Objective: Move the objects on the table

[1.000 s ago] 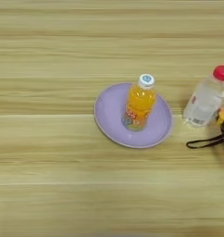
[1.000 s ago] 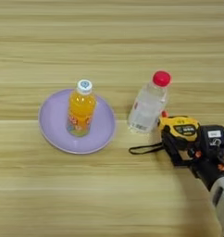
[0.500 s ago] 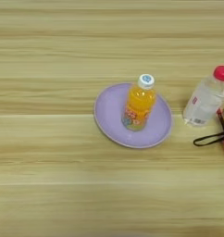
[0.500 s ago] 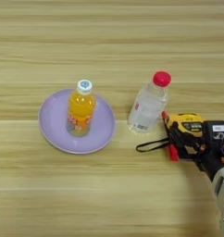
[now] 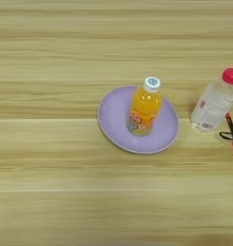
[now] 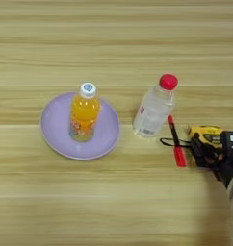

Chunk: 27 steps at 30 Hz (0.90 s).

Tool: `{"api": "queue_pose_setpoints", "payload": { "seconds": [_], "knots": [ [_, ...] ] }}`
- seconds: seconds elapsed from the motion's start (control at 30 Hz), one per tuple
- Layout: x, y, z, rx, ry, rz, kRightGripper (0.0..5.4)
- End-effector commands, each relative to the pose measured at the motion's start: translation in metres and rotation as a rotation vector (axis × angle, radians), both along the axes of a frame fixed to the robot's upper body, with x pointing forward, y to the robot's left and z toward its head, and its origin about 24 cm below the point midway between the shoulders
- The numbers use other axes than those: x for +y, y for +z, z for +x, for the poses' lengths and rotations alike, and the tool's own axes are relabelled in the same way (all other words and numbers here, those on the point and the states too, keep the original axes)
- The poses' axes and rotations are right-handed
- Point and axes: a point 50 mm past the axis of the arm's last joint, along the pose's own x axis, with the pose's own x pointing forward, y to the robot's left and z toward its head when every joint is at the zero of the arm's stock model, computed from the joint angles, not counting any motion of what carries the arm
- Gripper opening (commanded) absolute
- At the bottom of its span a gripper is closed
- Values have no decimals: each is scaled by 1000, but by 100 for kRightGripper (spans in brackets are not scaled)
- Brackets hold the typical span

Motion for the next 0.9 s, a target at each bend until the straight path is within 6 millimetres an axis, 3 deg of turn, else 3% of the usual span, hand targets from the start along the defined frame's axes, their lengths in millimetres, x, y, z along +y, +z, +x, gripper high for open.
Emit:
{"api": "queue_pose_setpoints", "payload": {
  "seconds": [0.03,0.2,0.43,0.9],
  "knots": [
    [-13,25,14,-74,5,-111,428],
    [-11,21,14,-69,15,-114,428],
    [-10,21,14,-69,19,-117,537],
    [-9,26,13,-96,10,-117,537]
  ]
}}
